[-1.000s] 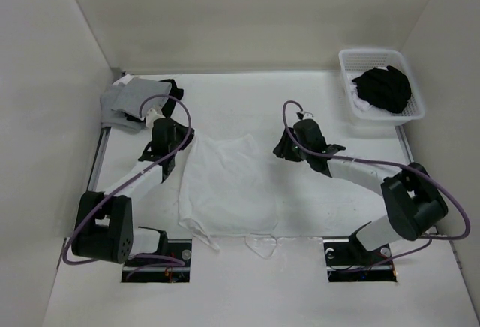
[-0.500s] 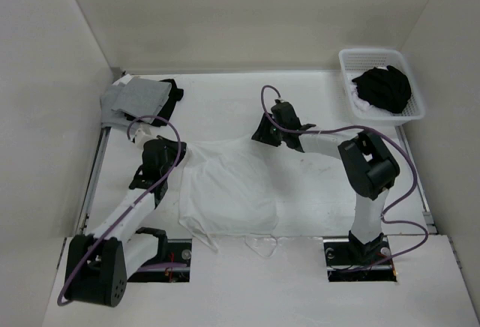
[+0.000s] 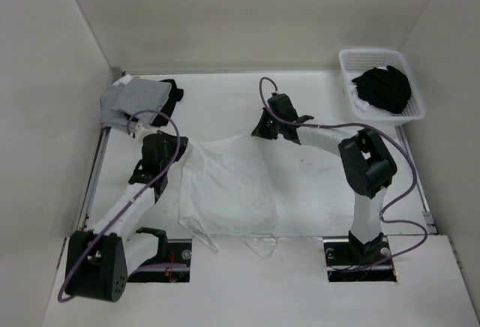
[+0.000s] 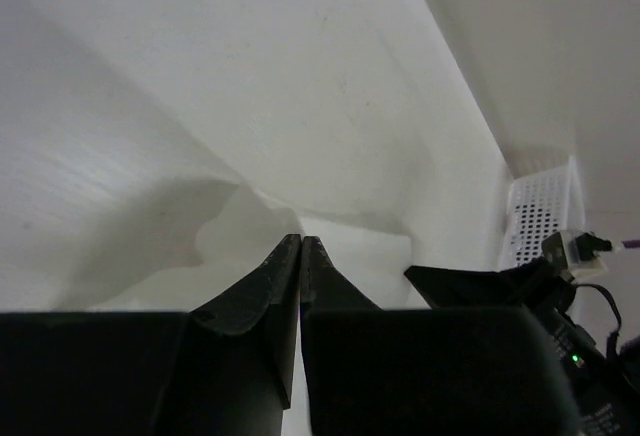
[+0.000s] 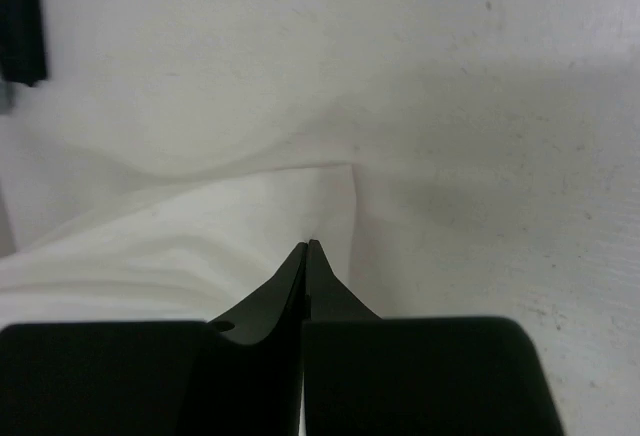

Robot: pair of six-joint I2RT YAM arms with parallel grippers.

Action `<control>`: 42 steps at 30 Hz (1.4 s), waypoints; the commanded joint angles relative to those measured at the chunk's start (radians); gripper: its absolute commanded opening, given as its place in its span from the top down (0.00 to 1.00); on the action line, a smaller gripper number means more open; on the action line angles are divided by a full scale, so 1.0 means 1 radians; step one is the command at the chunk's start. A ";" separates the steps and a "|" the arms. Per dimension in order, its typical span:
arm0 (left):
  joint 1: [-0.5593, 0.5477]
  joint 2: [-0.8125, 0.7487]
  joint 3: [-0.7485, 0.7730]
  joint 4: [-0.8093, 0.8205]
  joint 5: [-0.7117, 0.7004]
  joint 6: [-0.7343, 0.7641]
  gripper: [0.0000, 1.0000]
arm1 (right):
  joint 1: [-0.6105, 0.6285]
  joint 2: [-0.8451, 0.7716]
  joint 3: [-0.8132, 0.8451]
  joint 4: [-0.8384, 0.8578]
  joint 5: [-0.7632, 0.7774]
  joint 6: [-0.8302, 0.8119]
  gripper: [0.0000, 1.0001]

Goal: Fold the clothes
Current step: Flatten the tank top out

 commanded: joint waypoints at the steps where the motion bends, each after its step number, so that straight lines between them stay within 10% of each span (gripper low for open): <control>1: -0.031 0.137 0.222 0.193 -0.009 -0.053 1.00 | -0.052 -0.180 0.173 0.020 0.024 -0.029 1.00; 10: -0.013 0.236 0.774 0.157 0.057 0.075 1.00 | -0.109 -0.346 0.565 -0.181 -0.010 -0.163 0.99; 22: -0.108 0.069 -0.037 0.427 0.027 0.227 0.88 | 0.031 -0.598 -0.494 0.290 0.160 -0.074 0.96; 28: -0.090 -0.046 -0.333 0.452 -0.001 0.189 0.65 | 0.089 -0.548 -0.752 0.401 0.249 0.006 0.72; 35: -0.073 -0.223 -0.260 0.200 -0.082 0.155 0.63 | 0.077 -0.676 -0.790 0.306 0.265 0.027 0.60; 40: -0.071 0.007 -0.105 0.186 -0.197 0.175 0.63 | 0.043 -0.552 -0.660 0.267 0.222 0.020 0.91; 42: -0.068 0.146 -0.032 0.215 -0.193 0.175 0.63 | 0.032 -0.472 -0.589 0.258 0.223 0.010 0.88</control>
